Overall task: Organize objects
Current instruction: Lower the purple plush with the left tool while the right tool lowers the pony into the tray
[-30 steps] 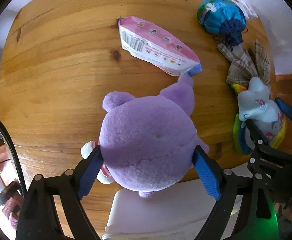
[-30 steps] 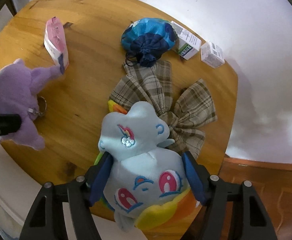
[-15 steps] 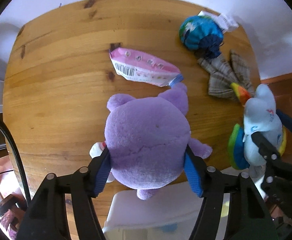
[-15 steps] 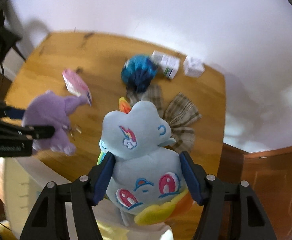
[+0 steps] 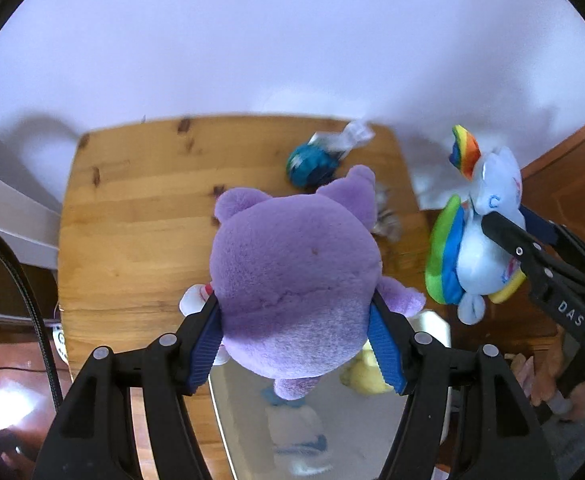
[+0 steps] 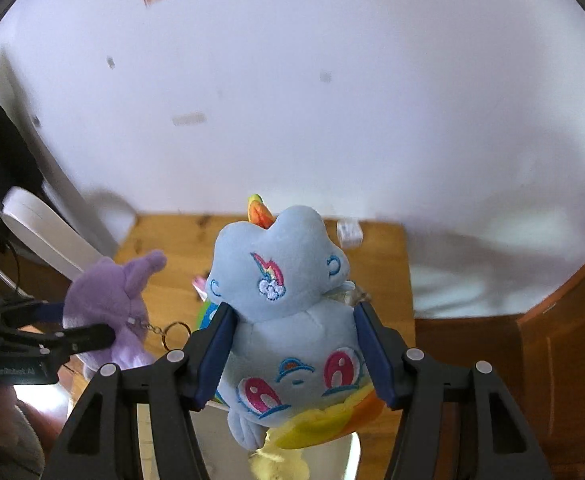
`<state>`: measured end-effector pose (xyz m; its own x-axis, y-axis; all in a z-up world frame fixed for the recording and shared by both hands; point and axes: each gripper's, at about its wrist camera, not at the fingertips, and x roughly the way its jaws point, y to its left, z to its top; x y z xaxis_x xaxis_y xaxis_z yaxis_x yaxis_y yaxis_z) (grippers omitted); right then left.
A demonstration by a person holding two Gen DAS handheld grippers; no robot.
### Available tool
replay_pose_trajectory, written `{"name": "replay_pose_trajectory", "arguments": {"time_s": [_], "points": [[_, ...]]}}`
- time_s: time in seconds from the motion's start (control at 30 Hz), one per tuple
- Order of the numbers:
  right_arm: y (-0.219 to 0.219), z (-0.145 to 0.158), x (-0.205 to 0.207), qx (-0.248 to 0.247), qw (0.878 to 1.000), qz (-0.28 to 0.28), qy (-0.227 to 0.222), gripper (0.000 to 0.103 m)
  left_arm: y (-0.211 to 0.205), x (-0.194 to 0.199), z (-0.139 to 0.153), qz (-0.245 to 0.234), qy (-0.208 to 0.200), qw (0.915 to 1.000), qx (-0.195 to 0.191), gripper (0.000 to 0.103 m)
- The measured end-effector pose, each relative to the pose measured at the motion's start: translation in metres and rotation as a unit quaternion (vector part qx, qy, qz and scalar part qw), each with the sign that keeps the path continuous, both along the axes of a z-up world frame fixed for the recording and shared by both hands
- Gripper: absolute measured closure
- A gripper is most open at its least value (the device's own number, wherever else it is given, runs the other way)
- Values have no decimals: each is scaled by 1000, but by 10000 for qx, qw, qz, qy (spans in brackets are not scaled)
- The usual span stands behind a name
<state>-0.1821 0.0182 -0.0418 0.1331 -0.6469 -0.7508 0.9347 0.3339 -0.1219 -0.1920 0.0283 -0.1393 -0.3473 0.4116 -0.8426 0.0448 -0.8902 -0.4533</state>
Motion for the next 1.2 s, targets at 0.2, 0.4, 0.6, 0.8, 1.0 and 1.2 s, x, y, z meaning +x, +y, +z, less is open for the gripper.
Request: {"name": "replay_pose_trajectory", "arguments": {"time_s": [0.2, 0.4, 0.6, 0.8, 1.0, 1.2], "points": [[65, 49, -17, -298, 9989, 60, -352, 42, -2, 42, 50, -47, 461, 9989, 48, 33], [118, 60, -34, -16, 9984, 170, -537, 42, 8, 76, 86, -41, 815, 9966, -65, 33], [152, 29, -46, 552, 9969, 122, -550, 42, 26, 99, 105, -121, 1043, 9938, -378, 32], [178, -7, -55, 1185, 9914, -74, -557, 42, 56, 114, 107, -436, 1058, 9915, -617, 32], [186, -23, -63, 1392, 9890, -275, -419, 41, 88, 120, 100, -728, 976, 9863, -1111, 32], [186, -33, -75, 1588, 9854, -453, -424, 41, 109, 119, 85, -972, 776, 9796, -1579, 31]]}}
